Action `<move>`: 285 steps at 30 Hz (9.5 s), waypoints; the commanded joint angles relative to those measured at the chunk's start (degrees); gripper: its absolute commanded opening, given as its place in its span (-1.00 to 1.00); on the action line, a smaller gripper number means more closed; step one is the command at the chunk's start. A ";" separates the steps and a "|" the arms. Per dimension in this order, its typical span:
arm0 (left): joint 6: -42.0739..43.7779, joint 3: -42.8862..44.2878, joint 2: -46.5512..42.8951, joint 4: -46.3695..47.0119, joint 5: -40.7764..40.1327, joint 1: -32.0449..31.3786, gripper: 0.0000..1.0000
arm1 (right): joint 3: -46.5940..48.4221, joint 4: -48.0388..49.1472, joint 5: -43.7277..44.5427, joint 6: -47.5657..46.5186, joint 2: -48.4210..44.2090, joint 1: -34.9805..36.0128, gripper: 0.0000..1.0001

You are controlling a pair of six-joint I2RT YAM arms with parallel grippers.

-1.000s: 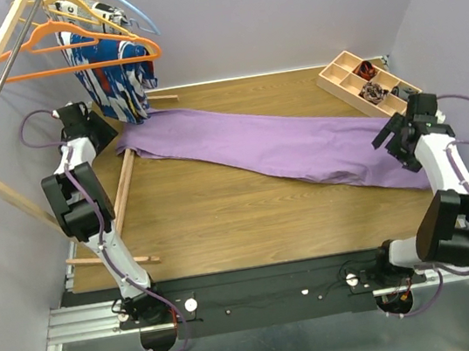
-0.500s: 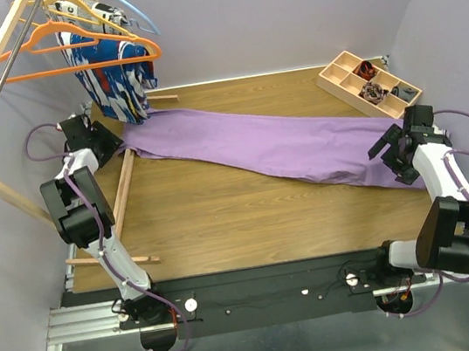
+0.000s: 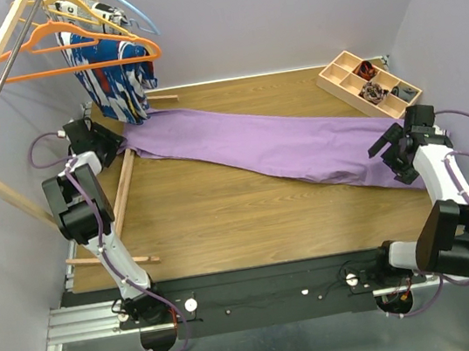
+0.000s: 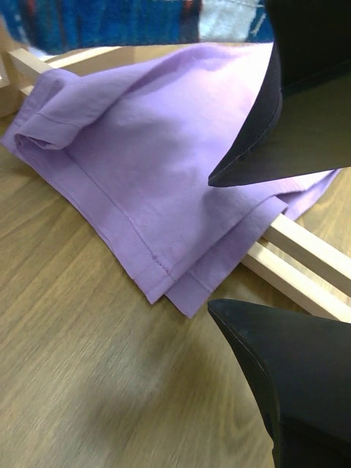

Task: Place the trousers on the hanger
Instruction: Fold the trousers

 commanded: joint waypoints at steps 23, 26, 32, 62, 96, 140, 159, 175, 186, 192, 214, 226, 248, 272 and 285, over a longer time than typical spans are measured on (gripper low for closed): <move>-12.51 1.32 3.88 3.53 -4.07 -2.38 0.13 | -0.18 -0.38 0.49 2.53 0.42 0.31 0.98; -13.04 1.67 4.23 4.06 -3.90 -2.46 -0.53 | -0.53 -0.30 0.49 2.79 0.33 0.31 0.98; -13.04 2.72 4.14 4.15 -4.16 -2.38 -1.00 | -0.10 -0.30 0.66 2.70 1.30 0.31 0.98; 4.53 3.68 -1.06 3.88 -6.29 -1.32 -0.65 | -2.47 -6.62 1.01 1.47 -6.34 0.31 1.00; 7.62 -17.12 -24.86 -3.59 -7.33 -13.80 0.49 | -11.88 1.37 4.27 10.09 -3.10 -3.55 1.00; -5.39 -15.12 -6.50 3.36 -9.70 -16.62 -0.66 | -13.89 2.96 2.51 12.55 -3.98 -4.43 1.00; -1.09 -15.03 -10.53 3.71 -9.00 -16.62 -1.00 | -14.60 2.96 5.49 12.73 -7.22 -10.40 1.00; 1.02 -12.13 -10.19 2.39 -8.91 -16.62 -1.00 | -12.40 10.33 12.53 8.42 -3.19 -16.30 0.97; 2.17 -11.34 -9.92 1.51 -9.08 -16.62 -1.00 | -12.93 16.66 12.35 8.51 2.43 -16.56 0.86; 2.43 -11.16 -10.27 0.98 -9.61 -16.44 -1.00 | -11.79 18.51 13.84 7.45 5.34 -16.91 0.31; 9.90 -13.18 -14.40 -0.60 -17.87 -14.86 -1.00 | -1.33 14.74 25.97 -3.71 10.44 -17.18 -0.98; 9.55 -21.79 -22.05 -0.69 -18.31 -14.68 -1.00 | -6.07 4.98 26.77 2.26 4.82 -17.35 -0.99; 11.74 -36.82 -37.25 -7.98 -15.32 -13.71 -0.54 | -0.36 -9.26 31.34 7.89 -6.00 -20.69 -0.96; 15.35 -24.27 -30.33 -6.23 -9.62 -29.08 0.51 | -6.85 1.63 -2.05 5.16 -12.24 -15.25 0.66; 16.05 -20.83 -20.38 -5.08 -7.06 -31.03 0.51 | -13.54 7.17 1.99 4.37 0.40 -13.93 0.67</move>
